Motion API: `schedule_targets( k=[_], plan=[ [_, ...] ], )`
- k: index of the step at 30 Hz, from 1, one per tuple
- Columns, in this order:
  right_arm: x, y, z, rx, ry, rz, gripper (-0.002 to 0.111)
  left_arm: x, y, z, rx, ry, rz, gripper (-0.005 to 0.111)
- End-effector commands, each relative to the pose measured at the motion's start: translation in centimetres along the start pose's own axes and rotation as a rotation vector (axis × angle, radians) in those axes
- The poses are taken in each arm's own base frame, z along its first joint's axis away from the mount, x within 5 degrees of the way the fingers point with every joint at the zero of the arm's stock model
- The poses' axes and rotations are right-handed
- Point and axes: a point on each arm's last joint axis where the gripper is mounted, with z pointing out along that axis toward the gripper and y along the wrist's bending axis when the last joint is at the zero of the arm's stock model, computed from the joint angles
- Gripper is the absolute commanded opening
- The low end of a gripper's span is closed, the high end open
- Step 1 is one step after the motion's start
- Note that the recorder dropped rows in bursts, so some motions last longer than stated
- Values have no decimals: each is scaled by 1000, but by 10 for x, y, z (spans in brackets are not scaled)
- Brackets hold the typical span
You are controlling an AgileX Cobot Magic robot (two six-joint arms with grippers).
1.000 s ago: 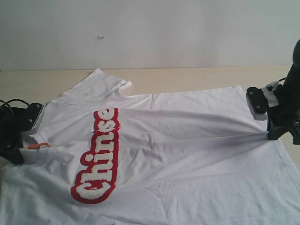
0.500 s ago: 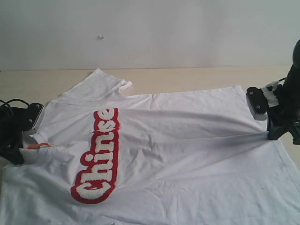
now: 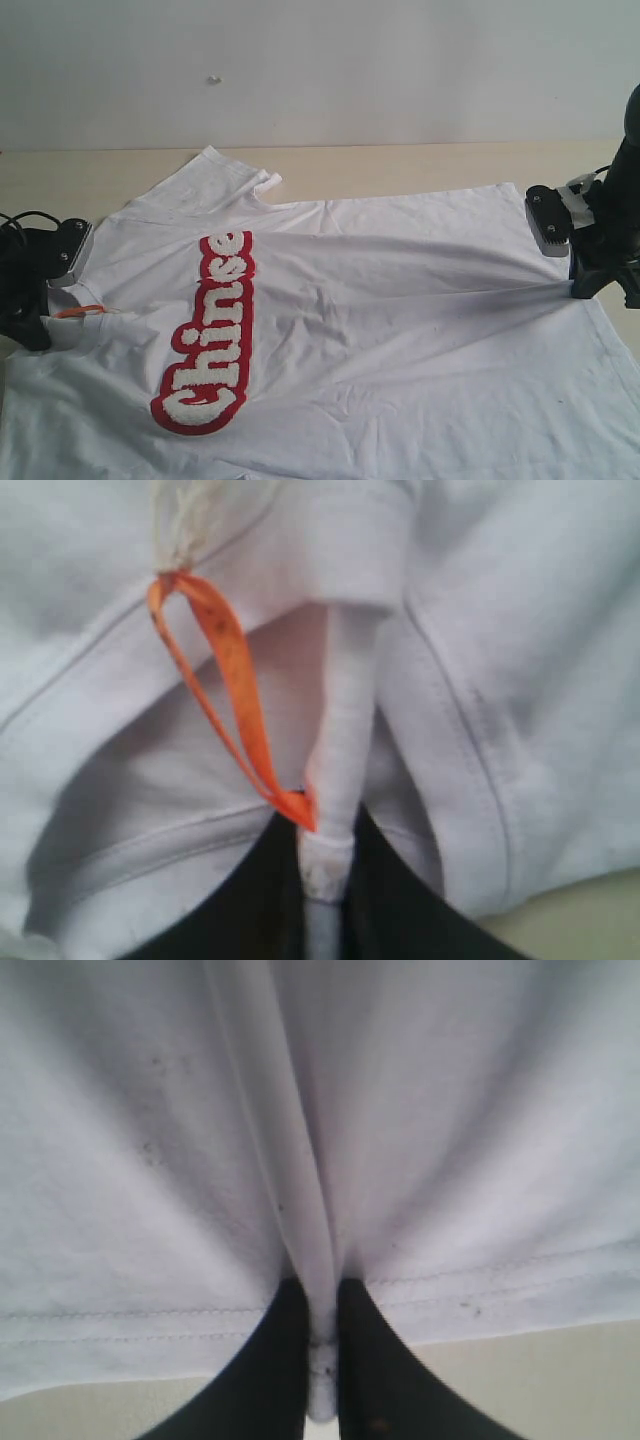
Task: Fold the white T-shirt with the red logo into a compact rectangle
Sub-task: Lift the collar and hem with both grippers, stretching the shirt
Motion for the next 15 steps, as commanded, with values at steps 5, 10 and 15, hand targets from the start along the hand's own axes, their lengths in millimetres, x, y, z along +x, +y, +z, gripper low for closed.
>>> schedule_targets(
  k=[5,10,15],
  plan=[
    [2,-2,11,0,6,14,0,5,-11,33,119,11,-5,1],
    [0,-3,11,11,-11,157,0,5,-11,33,119,13,-39,1],
    [0,-3,7,17,-11,159,0,6,-9,32,94,22,-78,1]
  ],
)
